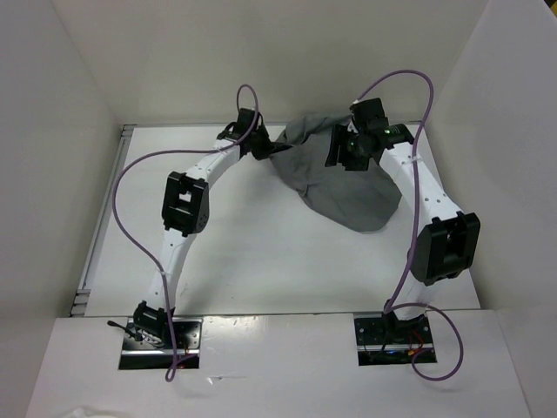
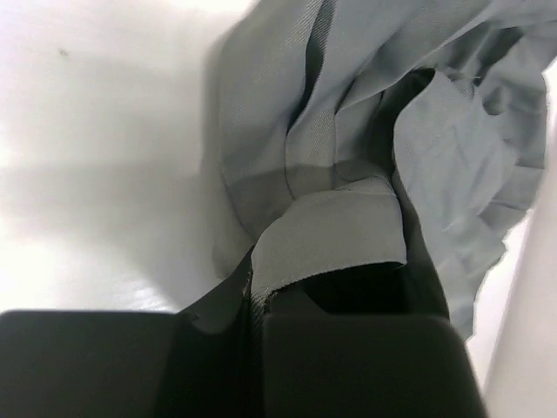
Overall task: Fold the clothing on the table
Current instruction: Move the skirt to the center of the board, then flatten the skirt out
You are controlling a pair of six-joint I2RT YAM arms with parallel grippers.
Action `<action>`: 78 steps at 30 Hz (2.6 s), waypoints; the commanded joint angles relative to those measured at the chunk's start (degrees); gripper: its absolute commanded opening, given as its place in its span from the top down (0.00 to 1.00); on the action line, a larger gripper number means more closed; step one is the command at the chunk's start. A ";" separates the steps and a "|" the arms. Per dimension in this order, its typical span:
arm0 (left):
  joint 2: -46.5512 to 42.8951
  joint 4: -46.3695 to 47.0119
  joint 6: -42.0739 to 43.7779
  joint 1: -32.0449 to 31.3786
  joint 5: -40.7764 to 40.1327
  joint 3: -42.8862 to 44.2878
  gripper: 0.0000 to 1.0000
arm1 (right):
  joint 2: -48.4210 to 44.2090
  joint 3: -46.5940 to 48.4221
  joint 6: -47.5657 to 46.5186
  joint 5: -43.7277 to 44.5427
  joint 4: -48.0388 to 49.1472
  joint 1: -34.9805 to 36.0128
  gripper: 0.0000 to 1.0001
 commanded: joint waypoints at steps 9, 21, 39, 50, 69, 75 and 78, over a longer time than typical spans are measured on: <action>-36.13 -8.58 12.22 -0.12 -7.03 -38.19 1.00 | 3.37 0.21 -0.17 4.32 0.52 -0.77 0.31; -39.32 -8.58 10.36 0.94 -3.69 -55.14 1.00 | 27.00 9.96 -1.23 -8.43 2.81 0.37 0.36; -29.31 -10.68 12.82 2.00 -6.50 -49.70 1.00 | -3.47 -20.47 6.24 -1.77 -12.31 6.34 0.44; -26.31 -12.88 13.97 4.11 -6.50 -41.87 1.00 | 16.89 11.35 -8.60 3.87 2.98 10.48 0.32; -27.36 -12.35 13.97 6.74 -5.18 -44.23 1.00 | 34.58 18.32 -9.40 -13.18 3.60 10.48 0.37; -26.84 -11.83 13.44 7.27 -4.57 -43.63 1.00 | 33.35 13.57 -9.93 -12.66 6.14 9.96 0.42; -26.84 -11.83 13.44 7.27 -4.57 -43.01 1.00 | 34.75 14.26 -9.41 -11.17 6.67 9.95 0.49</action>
